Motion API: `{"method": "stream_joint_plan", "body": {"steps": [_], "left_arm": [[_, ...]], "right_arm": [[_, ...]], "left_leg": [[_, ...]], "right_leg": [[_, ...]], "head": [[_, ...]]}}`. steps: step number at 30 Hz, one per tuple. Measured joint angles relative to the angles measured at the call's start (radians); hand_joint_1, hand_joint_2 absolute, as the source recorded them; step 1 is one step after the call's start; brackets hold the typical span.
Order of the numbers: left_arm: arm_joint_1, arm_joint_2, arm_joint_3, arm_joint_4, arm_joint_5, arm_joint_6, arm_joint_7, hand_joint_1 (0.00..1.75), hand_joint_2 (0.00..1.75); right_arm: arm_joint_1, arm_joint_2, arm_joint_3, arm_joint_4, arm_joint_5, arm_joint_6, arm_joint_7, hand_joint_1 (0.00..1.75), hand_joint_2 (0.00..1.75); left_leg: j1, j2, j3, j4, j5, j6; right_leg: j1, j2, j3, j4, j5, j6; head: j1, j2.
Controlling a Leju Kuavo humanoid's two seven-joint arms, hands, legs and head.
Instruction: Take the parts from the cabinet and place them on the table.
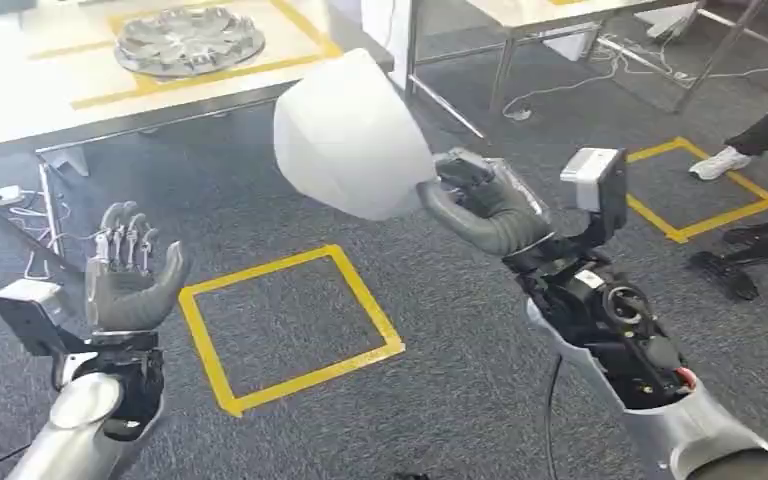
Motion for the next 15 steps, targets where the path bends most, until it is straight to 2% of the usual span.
{"method": "stream_joint_plan", "body": {"steps": [1, 2, 3, 4, 5, 6, 7, 8, 9, 10, 11, 12, 13, 14, 15], "left_arm": [[0.001, 0.0, 0.0, 0.0, 0.0, 0.0, 0.0, 0.0, 1.75], [0.001, 0.0, 0.0, 0.0, 0.0, 0.0, 0.0, 0.0, 1.75], [0.002, 0.001, 0.0, 0.0, 0.0, 0.0, 0.0, 0.0, 1.75], [0.003, 0.002, 0.0, 0.0, 0.0, 0.0, 0.0, 0.0, 1.75], [0.004, 0.002, 0.0, 0.0, 0.0, 0.0, 0.0, 0.0, 1.75], [0.004, 0.003, 0.0, 0.0, 0.0, 0.0, 0.0, 0.0, 1.75], [0.004, 0.003, 0.0, 0.0, 0.0, 0.0, 0.0, 0.0, 1.75], [0.004, 0.004, 0.0, 0.0, 0.0, 0.0, 0.0, 0.0, 1.75], [0.004, 0.004, 0.0, 0.0, 0.0, 0.0, 0.0, 0.0, 1.75], [0.004, 0.004, 0.0, 0.0, 0.0, 0.0, 0.0, 0.0, 1.75], [0.006, 0.005, 0.0, 0.001, 0.0, 0.0, 0.0, 0.0, 1.75], [0.005, 0.007, -0.001, 0.002, 0.001, 0.0, 0.001, 0.0, 1.75], [0.008, 0.007, -0.002, 0.001, 0.002, 0.0, 0.0, 0.0, 1.75], [0.008, 0.007, -0.002, 0.001, 0.002, 0.0, 0.0, 0.0, 1.75], [0.005, 0.007, -0.002, 0.001, 0.002, 0.0, 0.0, 0.0, 1.75]], "right_arm": [[-0.002, 0.0, 0.0, -0.002, 0.0, 0.0, -0.001, 1.75, 1.75], [-0.003, 0.0, -0.001, -0.004, 0.0, 0.0, -0.002, 1.75, 1.75], [-0.002, 0.0, 0.0, -0.004, 0.0, 0.0, -0.002, 1.75, 1.75], [0.0, 0.0, 0.002, -0.004, 0.0, 0.0, 0.0, 1.75, 1.75], [0.0, 0.0, 0.002, -0.004, 0.0, 0.001, 0.0, 1.75, 1.75], [0.0, 0.0, 0.002, -0.004, 0.0, 0.001, 0.0, 1.75, 1.75], [0.0, 0.0, 0.002, -0.004, 0.0, 0.0, 0.0, 1.75, 1.75], [0.0, 0.0, 0.003, -0.004, 0.0, 0.001, 0.0, 1.75, 1.75], [0.0, 0.0, 0.003, -0.004, 0.0, 0.0, 0.0, 1.75, 1.75], [0.0, 0.0, 0.003, -0.004, 0.0, 0.0, 0.0, 1.75, 1.75], [0.001, 0.0, 0.003, -0.003, 0.0, 0.0, 0.0, 1.75, 1.75], [0.002, 0.0, 0.005, -0.001, 0.0, 0.0, 0.001, 1.75, 1.75], [0.0, 0.0, 0.006, -0.001, 0.0, 0.0, 0.002, 1.75, 1.75], [-0.002, 0.0, 0.006, -0.002, 0.0, 0.0, 0.001, 1.75, 1.75], [-0.003, 0.0, 0.005, -0.002, 0.0, 0.0, 0.0, 1.75, 1.75]], "left_leg": [[0.003, 0.004, -0.053, 0.093, 0.04, -0.002], [0.003, 0.007, -0.123, 0.197, 0.065, -0.006], [0.003, 0.01, -0.189, 0.275, 0.047, -0.012], [0.005, 0.011, -0.242, 0.315, -0.002, -0.017], [0.005, 0.013, -0.282, 0.324, -0.069, -0.017], [0.005, 0.015, -0.307, 0.311, -0.123, -0.016], [0.005, 0.015, -0.32, 0.271, -0.145, -0.014], [0.005, 0.015, -0.319, 0.206, -0.122, -0.013], [0.005, 0.016, -0.311, 0.13, -0.056, -0.01], [0.004, 0.017, -0.302, 0.05, 0.05, -0.005], [-0.001, 0.019, -0.3, -0.023, 0.182, 0.0], [-0.002, 0.017, -0.292, -0.013, 0.178, 0.007], [-0.004, 0.012, -0.288, -0.017, 0.202, 0.012], [0.002, 0.013, -0.283, -0.02, 0.214, 0.019], [0.002, 0.013, -0.27, -0.017, 0.213, 0.021]], "right_leg": [[-0.002, 0.002, 0.012, -0.008, -0.01, -0.006], [-0.004, 0.0, 0.028, -0.013, -0.02, -0.01], [-0.004, 0.0, 0.043, -0.016, -0.03, -0.011], [-0.005, 0.001, 0.059, -0.019, -0.044, -0.012], [-0.006, 0.002, 0.078, -0.019, -0.06, -0.012], [-0.006, 0.003, 0.097, -0.019, -0.075, -0.012], [-0.006, 0.004, 0.12, -0.02, -0.093, -0.012], [-0.007, 0.005, 0.142, -0.02, -0.109, -0.01], [-0.008, 0.005, 0.161, -0.02, -0.125, -0.007], [-0.008, 0.005, 0.177, -0.02, -0.14, -0.003], [-0.004, 0.007, 0.185, -0.018, -0.153, 0.002], [-0.001, 0.013, 0.187, -0.018, -0.169, 0.01], [0.0, 0.011, 0.198, -0.019, -0.183, 0.015], [0.002, 0.012, 0.205, 0.003, -0.175, 0.02], [0.002, 0.012, 0.198, 0.022, -0.17, 0.027]], "head": [[0.0, 0.0], [-0.005, 0.0], [-0.009, 0.0], [-0.012, 0.0], [-0.014, 0.0], [-0.015, 0.0], [-0.018, 0.0], [-0.02, 0.0], [-0.023, 0.0], [-0.025, 0.0], [-0.031, 0.0], [-0.034, 0.0], [-0.031, 0.0], [-0.027, 0.0], [-0.024, 0.0]]}}
